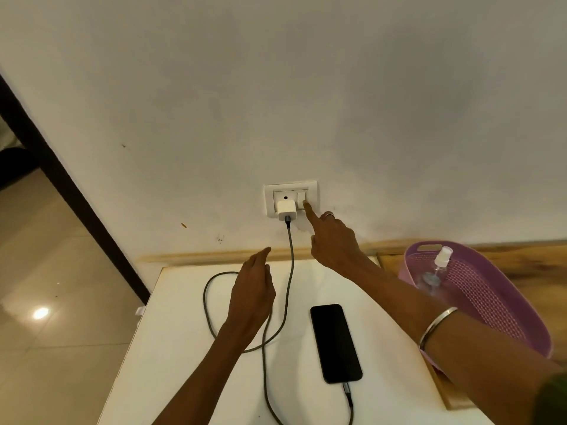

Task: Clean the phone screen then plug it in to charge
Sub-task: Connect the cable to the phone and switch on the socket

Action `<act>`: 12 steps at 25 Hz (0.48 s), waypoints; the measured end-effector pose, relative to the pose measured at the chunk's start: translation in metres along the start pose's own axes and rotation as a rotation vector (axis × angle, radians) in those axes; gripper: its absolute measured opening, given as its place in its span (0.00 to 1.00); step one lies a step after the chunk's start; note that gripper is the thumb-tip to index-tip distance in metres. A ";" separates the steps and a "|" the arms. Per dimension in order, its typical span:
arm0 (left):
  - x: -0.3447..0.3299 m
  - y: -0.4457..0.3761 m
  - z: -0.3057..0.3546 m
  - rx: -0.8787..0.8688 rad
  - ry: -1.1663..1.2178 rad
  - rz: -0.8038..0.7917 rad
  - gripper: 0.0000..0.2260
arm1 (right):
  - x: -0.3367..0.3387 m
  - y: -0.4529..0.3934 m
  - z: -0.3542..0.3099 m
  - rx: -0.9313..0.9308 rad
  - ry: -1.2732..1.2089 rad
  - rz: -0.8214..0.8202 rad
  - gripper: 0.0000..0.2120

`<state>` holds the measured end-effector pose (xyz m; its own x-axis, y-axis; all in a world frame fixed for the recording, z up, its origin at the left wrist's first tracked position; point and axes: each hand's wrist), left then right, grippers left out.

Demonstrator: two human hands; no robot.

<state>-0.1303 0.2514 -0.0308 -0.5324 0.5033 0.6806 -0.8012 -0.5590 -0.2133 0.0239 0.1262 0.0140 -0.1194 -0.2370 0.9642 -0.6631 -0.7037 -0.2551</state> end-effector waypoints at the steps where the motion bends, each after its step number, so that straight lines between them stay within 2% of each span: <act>1: 0.000 -0.001 0.003 -0.012 -0.029 -0.003 0.18 | -0.002 -0.003 0.000 0.010 0.027 0.002 0.40; 6: 0.003 -0.012 0.017 -0.078 -0.091 -0.034 0.21 | -0.016 -0.007 -0.006 -0.027 0.111 -0.032 0.45; 12: 0.002 -0.017 0.014 -0.069 -0.093 -0.083 0.22 | -0.026 -0.008 -0.011 -0.093 0.106 -0.101 0.43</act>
<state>-0.1141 0.2524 -0.0158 -0.4386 0.4809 0.7592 -0.8600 -0.4697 -0.1993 0.0247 0.1451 -0.0080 -0.1227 -0.0927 0.9881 -0.7406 -0.6542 -0.1534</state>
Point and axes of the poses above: each hand's wrist, its own y-axis away from the middle knuckle, its own x-axis out of the back of the hand, z = x × y, and after that the axes turned 10 degrees about x, right-handed
